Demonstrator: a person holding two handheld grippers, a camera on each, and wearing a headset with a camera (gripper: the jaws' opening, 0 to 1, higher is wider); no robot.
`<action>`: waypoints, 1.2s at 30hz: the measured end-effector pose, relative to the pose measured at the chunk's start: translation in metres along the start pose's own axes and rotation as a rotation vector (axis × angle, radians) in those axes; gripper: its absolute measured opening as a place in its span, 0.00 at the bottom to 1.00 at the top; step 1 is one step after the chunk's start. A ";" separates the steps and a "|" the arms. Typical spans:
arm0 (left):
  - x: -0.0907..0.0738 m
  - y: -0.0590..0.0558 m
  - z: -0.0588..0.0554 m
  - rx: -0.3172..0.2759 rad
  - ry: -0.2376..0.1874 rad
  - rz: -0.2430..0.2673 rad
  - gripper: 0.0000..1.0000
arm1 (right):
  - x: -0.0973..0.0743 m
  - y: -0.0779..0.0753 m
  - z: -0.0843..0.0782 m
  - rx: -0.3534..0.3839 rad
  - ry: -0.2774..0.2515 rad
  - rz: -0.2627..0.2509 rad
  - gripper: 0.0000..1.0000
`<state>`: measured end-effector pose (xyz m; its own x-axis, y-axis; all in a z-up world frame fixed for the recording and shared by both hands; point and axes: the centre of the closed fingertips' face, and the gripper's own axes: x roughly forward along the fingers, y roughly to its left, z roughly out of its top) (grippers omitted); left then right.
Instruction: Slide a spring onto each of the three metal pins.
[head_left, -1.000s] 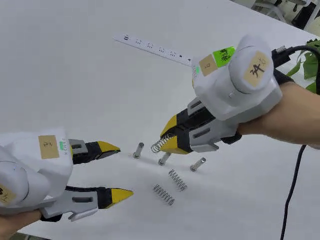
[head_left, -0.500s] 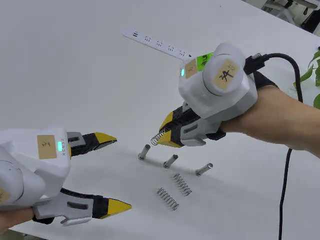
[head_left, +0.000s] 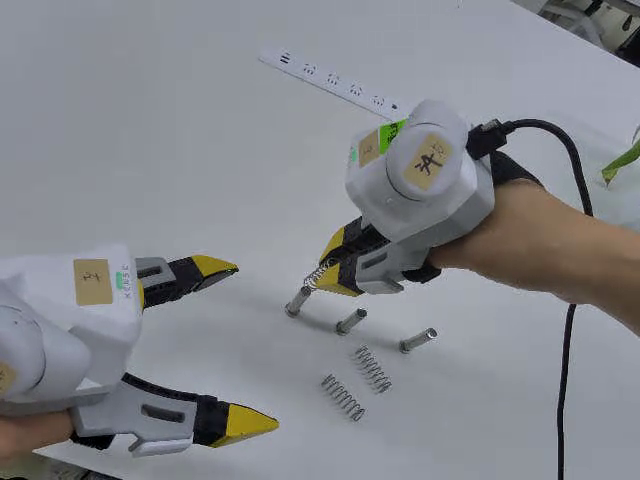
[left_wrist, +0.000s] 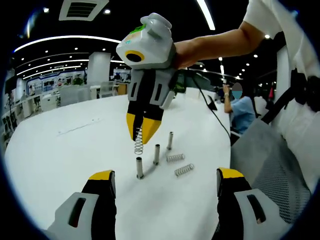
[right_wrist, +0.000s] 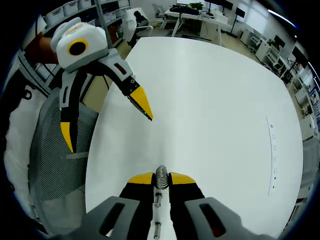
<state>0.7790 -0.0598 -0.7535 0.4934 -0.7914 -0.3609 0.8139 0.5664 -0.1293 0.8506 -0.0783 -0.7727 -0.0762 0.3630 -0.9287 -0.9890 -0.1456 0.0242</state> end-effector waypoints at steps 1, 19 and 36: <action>0.000 0.000 0.000 -0.002 -0.003 0.000 0.85 | 0.002 -0.001 0.000 0.000 0.002 0.002 0.12; 0.004 0.000 -0.003 -0.018 -0.011 -0.012 0.84 | 0.013 -0.003 -0.005 0.005 0.019 0.020 0.12; 0.007 0.000 -0.004 -0.020 -0.013 -0.018 0.84 | 0.027 -0.001 -0.006 0.002 0.019 0.019 0.12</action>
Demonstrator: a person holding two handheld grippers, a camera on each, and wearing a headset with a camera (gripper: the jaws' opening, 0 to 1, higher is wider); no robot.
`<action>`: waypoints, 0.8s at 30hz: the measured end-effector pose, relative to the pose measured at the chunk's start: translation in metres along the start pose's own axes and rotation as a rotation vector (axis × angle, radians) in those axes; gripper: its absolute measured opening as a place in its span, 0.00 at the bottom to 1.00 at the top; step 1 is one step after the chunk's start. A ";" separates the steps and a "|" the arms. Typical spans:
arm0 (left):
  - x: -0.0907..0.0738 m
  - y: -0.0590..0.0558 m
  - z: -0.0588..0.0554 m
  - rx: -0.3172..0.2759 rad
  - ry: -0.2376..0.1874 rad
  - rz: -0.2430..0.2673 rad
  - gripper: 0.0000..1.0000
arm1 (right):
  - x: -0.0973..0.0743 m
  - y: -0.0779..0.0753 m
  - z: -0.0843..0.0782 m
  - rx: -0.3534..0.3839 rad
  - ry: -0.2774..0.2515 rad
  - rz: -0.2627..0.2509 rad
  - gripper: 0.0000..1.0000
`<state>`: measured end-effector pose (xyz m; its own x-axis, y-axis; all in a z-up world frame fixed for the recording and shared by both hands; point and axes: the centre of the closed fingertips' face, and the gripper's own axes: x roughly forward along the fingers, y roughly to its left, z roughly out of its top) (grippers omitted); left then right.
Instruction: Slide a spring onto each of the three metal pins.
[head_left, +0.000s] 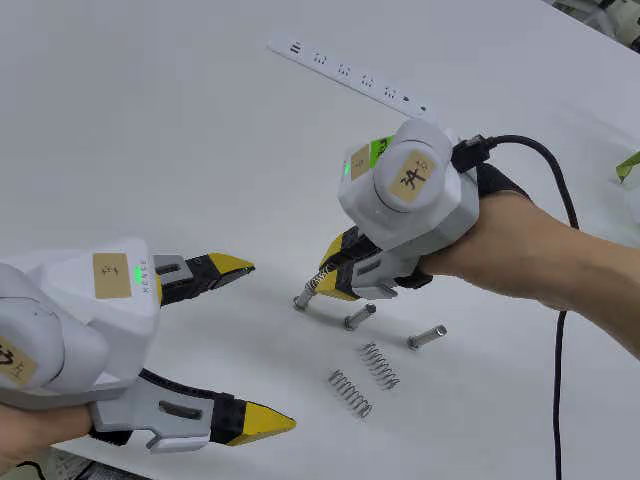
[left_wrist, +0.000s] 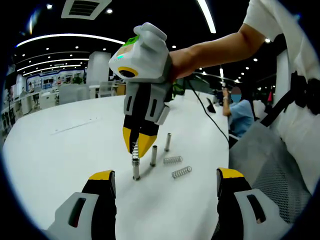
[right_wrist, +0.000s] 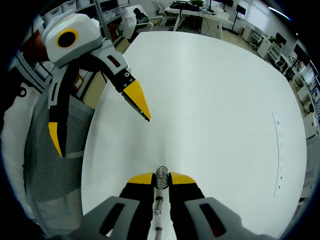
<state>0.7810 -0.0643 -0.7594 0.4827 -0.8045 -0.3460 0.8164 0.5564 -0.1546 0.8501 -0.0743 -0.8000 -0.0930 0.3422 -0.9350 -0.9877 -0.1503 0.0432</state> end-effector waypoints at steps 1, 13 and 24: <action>0.000 0.000 0.000 0.000 0.000 0.000 0.84 | 0.000 0.000 0.001 0.000 0.001 -0.001 0.12; 0.001 0.003 -0.003 -0.004 0.000 -0.002 0.84 | 0.014 0.000 -0.002 -0.008 -0.001 -0.012 0.12; 0.001 0.003 -0.004 -0.007 -0.002 -0.002 0.84 | 0.029 0.004 -0.006 -0.032 0.007 -0.027 0.12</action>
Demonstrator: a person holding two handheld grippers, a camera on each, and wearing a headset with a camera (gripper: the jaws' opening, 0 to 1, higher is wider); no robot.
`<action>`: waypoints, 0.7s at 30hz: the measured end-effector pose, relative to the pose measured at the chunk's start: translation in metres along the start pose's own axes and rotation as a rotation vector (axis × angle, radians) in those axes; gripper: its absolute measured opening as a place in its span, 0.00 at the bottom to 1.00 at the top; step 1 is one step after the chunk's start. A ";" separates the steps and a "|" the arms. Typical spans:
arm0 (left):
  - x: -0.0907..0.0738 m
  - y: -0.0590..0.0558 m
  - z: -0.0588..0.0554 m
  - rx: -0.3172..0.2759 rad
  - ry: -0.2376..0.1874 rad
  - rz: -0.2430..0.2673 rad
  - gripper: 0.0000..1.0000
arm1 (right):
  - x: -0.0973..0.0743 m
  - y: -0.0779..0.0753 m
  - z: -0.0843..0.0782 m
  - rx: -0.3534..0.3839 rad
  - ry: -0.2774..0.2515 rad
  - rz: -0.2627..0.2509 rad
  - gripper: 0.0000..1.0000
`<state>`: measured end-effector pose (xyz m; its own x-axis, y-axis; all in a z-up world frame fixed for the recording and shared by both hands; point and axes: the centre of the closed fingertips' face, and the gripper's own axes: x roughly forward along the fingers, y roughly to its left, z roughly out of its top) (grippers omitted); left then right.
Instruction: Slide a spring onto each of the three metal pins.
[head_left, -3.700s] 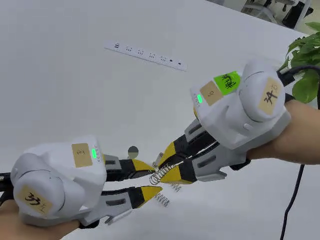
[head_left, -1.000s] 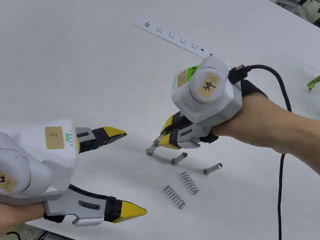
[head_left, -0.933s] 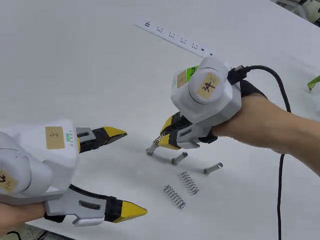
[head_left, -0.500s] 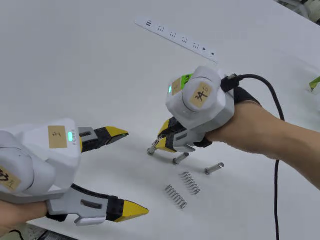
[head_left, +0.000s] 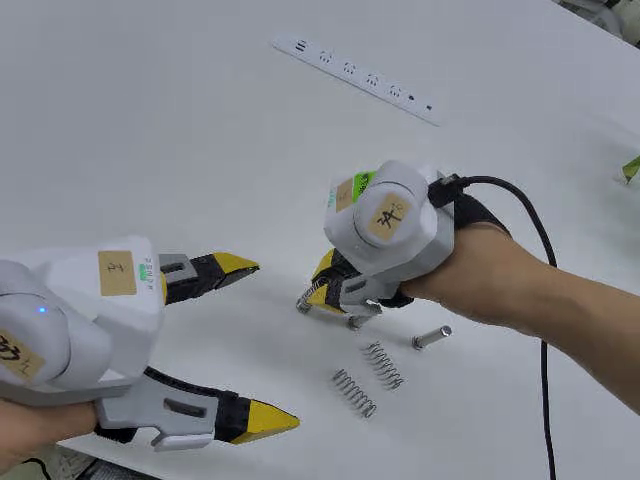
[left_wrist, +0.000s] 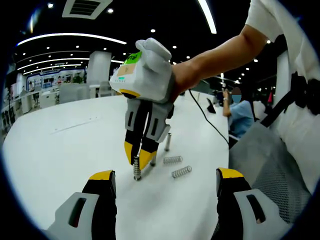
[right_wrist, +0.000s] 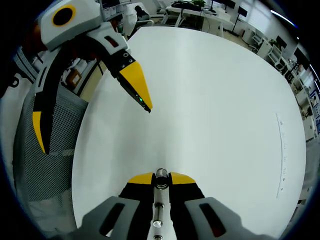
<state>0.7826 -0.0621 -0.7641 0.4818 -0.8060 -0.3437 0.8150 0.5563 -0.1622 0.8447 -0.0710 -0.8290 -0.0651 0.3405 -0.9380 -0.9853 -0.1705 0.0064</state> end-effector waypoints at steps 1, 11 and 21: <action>0.000 0.000 0.000 0.000 0.000 0.001 0.84 | 0.002 0.000 -0.001 -0.003 -0.001 -0.002 0.12; 0.000 -0.003 0.001 0.002 0.003 -0.003 0.84 | 0.005 -0.002 -0.003 -0.010 -0.003 -0.021 0.12; -0.001 -0.006 0.003 0.004 0.007 -0.007 0.83 | 0.008 -0.002 -0.005 -0.008 -0.005 -0.027 0.12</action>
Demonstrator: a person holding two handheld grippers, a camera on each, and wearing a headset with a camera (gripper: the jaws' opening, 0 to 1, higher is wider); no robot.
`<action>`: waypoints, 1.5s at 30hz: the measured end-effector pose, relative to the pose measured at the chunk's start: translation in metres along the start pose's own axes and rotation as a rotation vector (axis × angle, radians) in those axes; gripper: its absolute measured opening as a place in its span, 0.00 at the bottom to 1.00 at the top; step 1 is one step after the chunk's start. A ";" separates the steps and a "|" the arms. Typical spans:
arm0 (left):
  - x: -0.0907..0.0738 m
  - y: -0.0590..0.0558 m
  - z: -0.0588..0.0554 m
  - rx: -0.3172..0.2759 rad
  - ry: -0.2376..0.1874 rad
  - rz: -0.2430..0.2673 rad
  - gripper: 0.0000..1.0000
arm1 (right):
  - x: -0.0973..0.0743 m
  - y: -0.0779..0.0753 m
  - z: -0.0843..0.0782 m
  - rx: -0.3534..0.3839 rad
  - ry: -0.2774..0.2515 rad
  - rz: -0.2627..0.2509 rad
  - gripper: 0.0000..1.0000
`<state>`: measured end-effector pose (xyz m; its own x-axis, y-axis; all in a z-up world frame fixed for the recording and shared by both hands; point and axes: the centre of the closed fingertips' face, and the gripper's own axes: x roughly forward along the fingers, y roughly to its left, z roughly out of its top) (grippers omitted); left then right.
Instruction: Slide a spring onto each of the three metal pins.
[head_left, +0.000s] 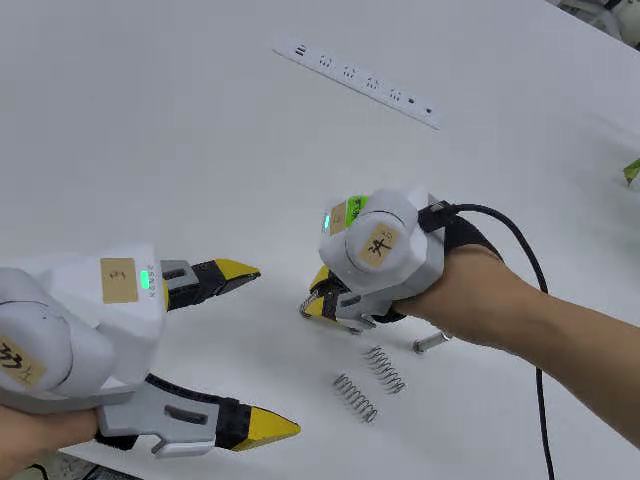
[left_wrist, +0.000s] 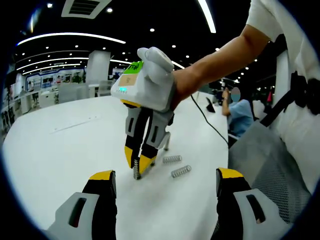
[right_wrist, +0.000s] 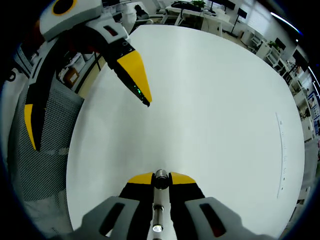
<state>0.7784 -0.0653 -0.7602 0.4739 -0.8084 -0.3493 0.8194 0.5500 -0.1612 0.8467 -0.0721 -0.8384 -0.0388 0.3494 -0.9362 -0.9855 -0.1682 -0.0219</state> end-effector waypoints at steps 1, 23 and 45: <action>0.000 0.000 0.000 0.000 0.001 0.000 0.83 | 0.000 0.000 0.000 0.002 0.000 0.001 0.12; -0.002 -0.002 0.004 0.014 0.010 0.003 0.83 | -0.004 0.000 0.000 0.032 -0.028 -0.010 0.21; -0.005 -0.007 0.008 0.073 0.062 -0.008 0.85 | -0.071 0.013 0.002 0.172 -0.255 -0.105 0.47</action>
<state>0.7728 -0.0673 -0.7497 0.4483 -0.7966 -0.4055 0.8455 0.5252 -0.0971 0.8363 -0.0970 -0.7713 0.0459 0.5800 -0.8133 -0.9989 0.0320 -0.0336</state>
